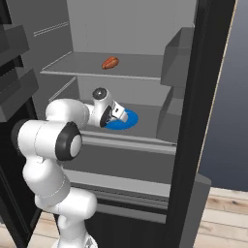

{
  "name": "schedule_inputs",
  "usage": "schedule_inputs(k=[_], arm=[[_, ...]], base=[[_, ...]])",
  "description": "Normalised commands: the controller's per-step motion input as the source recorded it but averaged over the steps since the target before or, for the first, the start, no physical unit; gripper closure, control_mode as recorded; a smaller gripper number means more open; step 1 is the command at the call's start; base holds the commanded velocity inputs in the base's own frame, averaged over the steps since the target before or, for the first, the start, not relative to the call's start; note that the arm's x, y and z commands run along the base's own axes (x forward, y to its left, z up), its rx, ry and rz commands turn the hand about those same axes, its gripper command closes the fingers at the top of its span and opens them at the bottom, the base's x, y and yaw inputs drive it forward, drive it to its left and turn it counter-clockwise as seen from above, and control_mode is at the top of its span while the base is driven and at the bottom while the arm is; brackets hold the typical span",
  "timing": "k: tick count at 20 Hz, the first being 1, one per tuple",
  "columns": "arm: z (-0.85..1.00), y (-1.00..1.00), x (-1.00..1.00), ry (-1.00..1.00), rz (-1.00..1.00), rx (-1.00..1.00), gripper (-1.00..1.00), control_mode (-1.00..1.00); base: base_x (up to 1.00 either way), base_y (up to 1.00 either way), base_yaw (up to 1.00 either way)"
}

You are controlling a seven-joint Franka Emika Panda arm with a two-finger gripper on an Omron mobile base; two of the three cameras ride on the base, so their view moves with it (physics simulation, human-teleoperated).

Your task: Transport the fish from the fridge to the microwave and turn on the microwave.

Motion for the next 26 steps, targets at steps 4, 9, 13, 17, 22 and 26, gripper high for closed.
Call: schedule_inputs(k=[4, 9, 13, 17, 22, 26], arm=[[-0.08, 0.0, 0.15, 0.0, 0.0, 0.0, -1.0, -1.0], [-0.09, 0.0, 0.15, 0.0, 0.0, 0.0, -1.0, -1.0], [-0.1, 0.0, 0.11, 0.0, 0.0, 0.0, -1.0, -1.0], [-0.11, 0.0, 0.12, 0.0, 0.0, 0.0, -1.0, -1.0], [-0.11, 0.0, 0.11, 0.0, 0.0, 0.0, -1.0, -1.0], [-0.09, 0.0, 0.11, 0.0, 0.0, 0.0, -1.0, -1.0]], base=[[0.0, 0.0, 0.0], [0.0, 0.0, 0.0], [0.0, 0.0, 0.0], [0.0, 0.0, 0.0], [0.0, 0.0, 0.0], [0.0, 0.0, 0.0]])
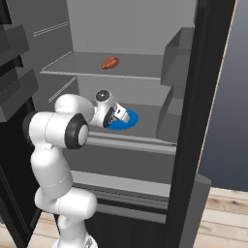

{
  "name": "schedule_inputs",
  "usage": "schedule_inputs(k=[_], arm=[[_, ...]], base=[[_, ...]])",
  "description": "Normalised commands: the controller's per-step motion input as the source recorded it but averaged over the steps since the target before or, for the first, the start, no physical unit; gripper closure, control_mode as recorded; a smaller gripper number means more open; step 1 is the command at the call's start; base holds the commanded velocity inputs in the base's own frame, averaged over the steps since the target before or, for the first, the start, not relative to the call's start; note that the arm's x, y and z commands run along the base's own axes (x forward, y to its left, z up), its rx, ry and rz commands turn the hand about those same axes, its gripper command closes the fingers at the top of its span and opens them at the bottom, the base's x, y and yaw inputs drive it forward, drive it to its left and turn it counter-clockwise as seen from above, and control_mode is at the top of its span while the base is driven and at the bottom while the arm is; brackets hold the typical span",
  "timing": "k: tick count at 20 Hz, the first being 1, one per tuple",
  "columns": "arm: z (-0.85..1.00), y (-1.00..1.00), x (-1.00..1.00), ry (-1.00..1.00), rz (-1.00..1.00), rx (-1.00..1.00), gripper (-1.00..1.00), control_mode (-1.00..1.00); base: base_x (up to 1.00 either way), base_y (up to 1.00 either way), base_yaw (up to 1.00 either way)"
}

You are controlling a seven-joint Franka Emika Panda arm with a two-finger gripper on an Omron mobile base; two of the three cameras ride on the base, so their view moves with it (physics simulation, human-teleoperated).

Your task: Transport the fish from the fridge to the microwave and turn on the microwave.

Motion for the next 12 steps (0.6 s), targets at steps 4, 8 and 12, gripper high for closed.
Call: schedule_inputs(k=[4, 8, 12], arm=[[-0.09, 0.0, 0.11, 0.0, 0.0, 0.0, -1.0, -1.0], [-0.09, 0.0, 0.11, 0.0, 0.0, 0.0, -1.0, -1.0], [-0.09, 0.0, 0.11, 0.0, 0.0, 0.0, -1.0, -1.0]], base=[[0.0, 0.0, 0.0], [0.0, 0.0, 0.0], [0.0, 0.0, 0.0]])
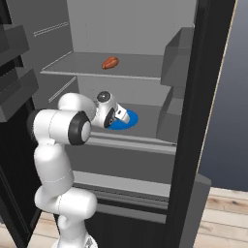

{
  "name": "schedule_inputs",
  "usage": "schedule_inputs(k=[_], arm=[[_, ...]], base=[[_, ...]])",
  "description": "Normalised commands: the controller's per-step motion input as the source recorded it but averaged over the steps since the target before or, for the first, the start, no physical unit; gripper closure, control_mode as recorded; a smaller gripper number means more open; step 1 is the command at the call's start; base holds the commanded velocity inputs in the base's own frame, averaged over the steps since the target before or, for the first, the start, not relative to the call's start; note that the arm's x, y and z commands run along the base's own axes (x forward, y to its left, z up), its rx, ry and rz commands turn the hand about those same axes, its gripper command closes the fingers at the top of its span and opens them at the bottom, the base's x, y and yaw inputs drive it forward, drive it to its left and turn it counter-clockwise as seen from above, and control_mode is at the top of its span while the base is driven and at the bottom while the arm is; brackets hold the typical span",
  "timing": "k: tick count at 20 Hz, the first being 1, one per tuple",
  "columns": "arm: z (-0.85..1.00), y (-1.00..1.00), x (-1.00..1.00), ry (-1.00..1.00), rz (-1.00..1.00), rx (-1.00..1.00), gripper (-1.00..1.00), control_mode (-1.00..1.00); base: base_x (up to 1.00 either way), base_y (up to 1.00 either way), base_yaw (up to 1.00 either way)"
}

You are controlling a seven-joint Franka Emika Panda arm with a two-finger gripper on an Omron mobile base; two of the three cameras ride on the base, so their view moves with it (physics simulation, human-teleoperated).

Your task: Transport the fish from the fridge to the microwave and turn on the microwave.

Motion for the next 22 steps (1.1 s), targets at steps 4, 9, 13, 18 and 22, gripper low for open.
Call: schedule_inputs(k=[4, 9, 13, 18, 22], arm=[[-0.11, 0.0, 0.11, 0.0, 0.0, 0.0, -1.0, -1.0], [-0.15, 0.02, 0.08, 0.0, 0.0, 0.0, -1.0, -1.0], [-0.15, 0.0, 0.04, 0.0, 0.0, 0.0, -1.0, -1.0], [-0.05, 0.0, 0.0, 0.0, 0.0, 0.0, -1.0, -1.0], [0.0, 0.0, 0.0, 0.0, 0.0, 0.0, -1.0, -1.0]], base=[[0.0, 0.0, 0.0], [0.0, 0.0, 0.0], [0.0, 0.0, 0.0], [0.0, 0.0, 0.0], [0.0, 0.0, 0.0]])
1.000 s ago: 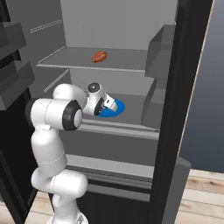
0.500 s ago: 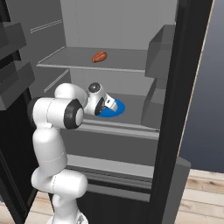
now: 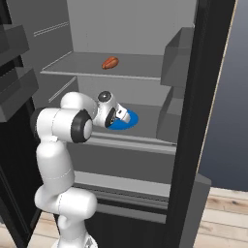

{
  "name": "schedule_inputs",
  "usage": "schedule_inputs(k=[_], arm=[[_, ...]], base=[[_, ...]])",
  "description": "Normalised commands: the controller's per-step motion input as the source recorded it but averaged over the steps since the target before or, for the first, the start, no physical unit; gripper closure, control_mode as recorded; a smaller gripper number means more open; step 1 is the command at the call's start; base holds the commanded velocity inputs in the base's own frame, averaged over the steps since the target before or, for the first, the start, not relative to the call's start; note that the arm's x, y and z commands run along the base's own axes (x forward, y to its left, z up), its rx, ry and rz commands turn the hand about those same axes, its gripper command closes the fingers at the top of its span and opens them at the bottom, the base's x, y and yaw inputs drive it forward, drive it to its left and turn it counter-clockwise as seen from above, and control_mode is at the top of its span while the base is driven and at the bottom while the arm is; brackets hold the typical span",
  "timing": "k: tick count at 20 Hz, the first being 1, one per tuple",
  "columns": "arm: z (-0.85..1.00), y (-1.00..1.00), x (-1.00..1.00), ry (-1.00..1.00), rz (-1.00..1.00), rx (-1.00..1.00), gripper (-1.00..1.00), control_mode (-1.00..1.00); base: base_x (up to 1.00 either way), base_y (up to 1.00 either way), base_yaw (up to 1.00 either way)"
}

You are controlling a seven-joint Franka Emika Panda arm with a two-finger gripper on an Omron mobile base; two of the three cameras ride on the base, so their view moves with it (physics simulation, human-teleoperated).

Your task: Transport the fish from the fridge to the microwave and turn on the microwave.

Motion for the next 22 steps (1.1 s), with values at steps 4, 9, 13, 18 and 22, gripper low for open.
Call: schedule_inputs(k=[4, 9, 13, 18, 22], arm=[[0.0, 0.0, 0.0, 0.0, 0.0, 0.0, 1.0, -1.0], [0.0, 0.0, 0.0, 0.0, 0.0, 0.0, 1.0, -1.0], [0.0, 0.0, 0.0, 0.0, 0.0, 0.0, 1.0, -1.0], [0.0, 0.0, 0.0, 0.0, 0.0, 0.0, 1.0, -1.0], [0.0, 0.0, 0.0, 0.0, 0.0, 0.0, 1.0, -1.0]], base=[[0.0, 0.0, 0.0], [0.0, 0.0, 0.0], [0.0, 0.0, 0.0], [0.0, 0.0, 0.0], [0.0, 0.0, 0.0]])
